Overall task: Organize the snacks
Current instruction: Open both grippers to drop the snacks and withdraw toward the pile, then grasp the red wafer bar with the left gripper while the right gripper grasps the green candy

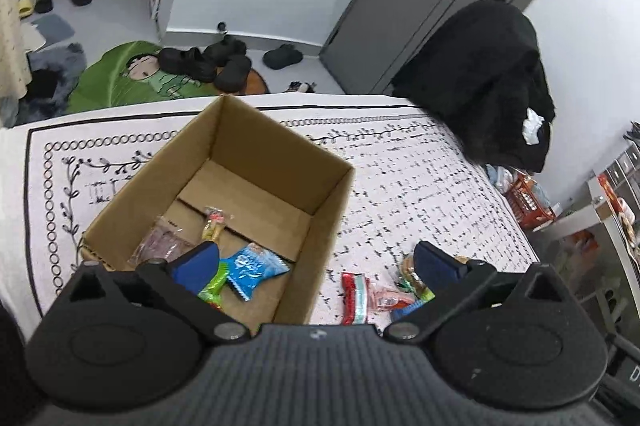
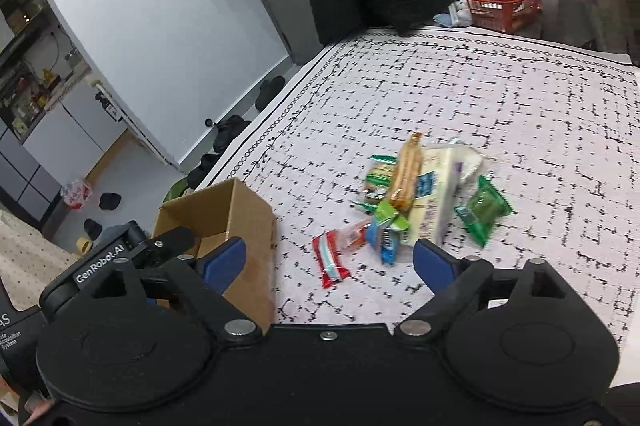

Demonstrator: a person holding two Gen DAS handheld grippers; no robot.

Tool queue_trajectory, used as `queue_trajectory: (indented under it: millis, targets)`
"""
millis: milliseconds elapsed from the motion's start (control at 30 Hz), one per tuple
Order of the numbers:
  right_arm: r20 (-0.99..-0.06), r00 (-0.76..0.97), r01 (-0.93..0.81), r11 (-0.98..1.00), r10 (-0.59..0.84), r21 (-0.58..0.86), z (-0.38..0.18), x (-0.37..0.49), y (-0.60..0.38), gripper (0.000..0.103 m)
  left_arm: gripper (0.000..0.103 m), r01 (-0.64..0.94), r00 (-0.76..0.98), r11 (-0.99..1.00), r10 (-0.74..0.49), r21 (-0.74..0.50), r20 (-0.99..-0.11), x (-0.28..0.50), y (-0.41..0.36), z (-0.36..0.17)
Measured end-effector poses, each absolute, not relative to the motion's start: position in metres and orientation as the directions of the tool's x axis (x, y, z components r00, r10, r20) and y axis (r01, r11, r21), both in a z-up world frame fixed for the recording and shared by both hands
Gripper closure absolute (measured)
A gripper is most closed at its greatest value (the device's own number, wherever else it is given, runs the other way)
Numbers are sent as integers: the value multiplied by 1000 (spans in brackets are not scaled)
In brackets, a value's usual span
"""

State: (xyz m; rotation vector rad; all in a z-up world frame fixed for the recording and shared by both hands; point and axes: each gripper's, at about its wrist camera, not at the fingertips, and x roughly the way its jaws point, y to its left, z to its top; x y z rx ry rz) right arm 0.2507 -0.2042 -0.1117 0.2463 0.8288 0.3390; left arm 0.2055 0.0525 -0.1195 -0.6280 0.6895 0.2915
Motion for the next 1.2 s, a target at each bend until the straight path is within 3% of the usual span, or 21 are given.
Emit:
queue_trajectory:
  millis: [533, 1200]
  targets:
    - [-660, 692, -105, 946, 292, 308, -141, 258, -274, 8, 0, -269, 770, 874, -58, -406, -635, 212, 10, -110]
    - [-602, 672, -12, 820, 431, 573, -183, 284, -316, 9, 0, -214, 719, 935, -45, -283, -694, 234, -50, -131]
